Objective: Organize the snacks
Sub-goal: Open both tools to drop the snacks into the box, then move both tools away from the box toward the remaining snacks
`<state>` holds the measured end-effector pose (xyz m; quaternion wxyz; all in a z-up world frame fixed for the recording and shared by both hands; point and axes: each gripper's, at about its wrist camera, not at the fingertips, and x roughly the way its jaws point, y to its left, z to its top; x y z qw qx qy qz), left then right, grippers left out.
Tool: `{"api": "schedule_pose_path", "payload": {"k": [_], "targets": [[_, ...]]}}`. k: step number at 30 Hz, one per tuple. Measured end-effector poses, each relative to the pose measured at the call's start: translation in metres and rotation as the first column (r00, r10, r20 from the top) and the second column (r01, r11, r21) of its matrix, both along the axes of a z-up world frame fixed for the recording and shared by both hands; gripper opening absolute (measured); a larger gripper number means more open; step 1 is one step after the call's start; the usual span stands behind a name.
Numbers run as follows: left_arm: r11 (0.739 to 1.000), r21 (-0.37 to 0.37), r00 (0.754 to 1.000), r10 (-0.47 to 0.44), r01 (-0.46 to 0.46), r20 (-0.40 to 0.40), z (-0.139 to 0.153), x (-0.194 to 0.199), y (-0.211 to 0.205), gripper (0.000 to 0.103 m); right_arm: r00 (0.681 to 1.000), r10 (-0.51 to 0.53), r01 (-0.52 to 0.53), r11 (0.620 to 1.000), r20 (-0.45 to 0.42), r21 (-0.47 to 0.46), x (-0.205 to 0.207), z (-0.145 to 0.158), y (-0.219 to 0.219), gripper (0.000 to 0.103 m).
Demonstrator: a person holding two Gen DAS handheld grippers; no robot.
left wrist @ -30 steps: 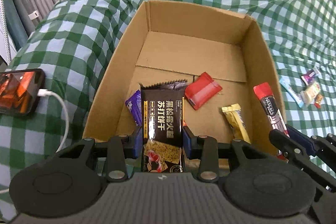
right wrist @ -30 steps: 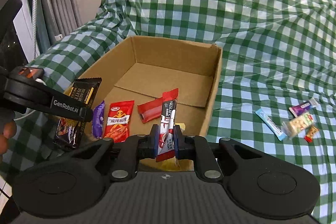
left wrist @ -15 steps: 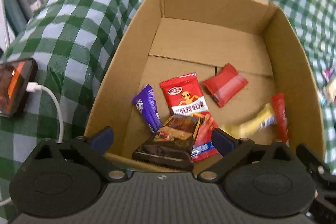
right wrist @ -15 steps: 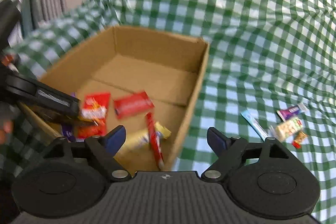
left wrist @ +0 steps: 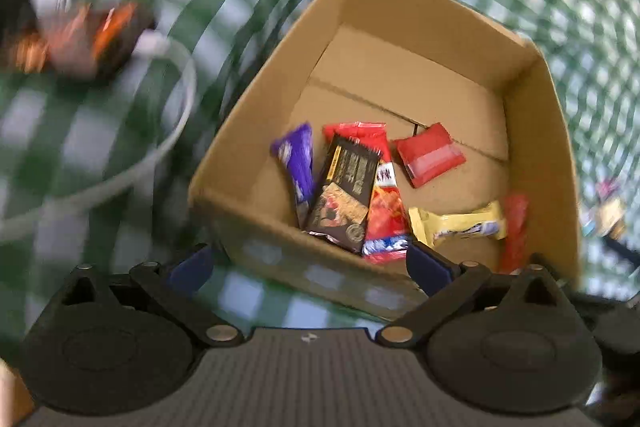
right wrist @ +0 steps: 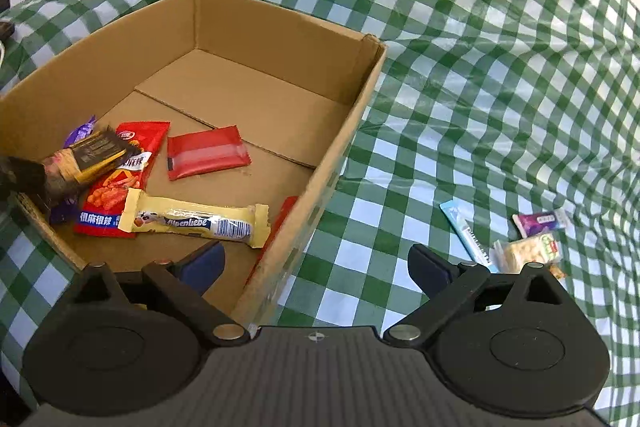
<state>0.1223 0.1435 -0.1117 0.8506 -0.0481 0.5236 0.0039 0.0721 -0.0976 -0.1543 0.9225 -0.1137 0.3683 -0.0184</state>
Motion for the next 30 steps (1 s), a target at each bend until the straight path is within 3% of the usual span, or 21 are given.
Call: {"api": "schedule_pose_path", "payload": {"k": [8,12,17,23,30], "targets": [[0.994,0.059,0.995,-0.095,0.093,0.042,0.017,0.009,-0.008,0.103,0.999,0.005,-0.004,1.000,0.040,-0.015,-0.010,0.007,0.014,0.097],[0.991,0.086,0.985,-0.116,0.105,0.128,0.040,0.000,-0.016,0.103,0.995,-0.027,0.024,0.999,0.092,0.034,-0.030,0.027,0.011,0.098],[0.985,0.086,0.971,-0.161,0.148,0.177,0.072,-0.017,-0.037,0.103,0.985,-0.071,0.048,0.988,0.156,0.146,-0.077,0.052,-0.003,0.101],[0.957,0.091,0.934,-0.289,0.276,0.210,0.101,-0.038,-0.100,0.103,0.958,-0.222,0.167,0.947,0.182,0.275,-0.137,0.060,-0.060,0.102],[0.908,0.067,0.895,-0.419,0.414,0.154,0.097,-0.037,-0.208,0.103,0.881,-0.444,0.370,0.862,0.163,0.347,-0.164,0.060,-0.162,0.102]]}}
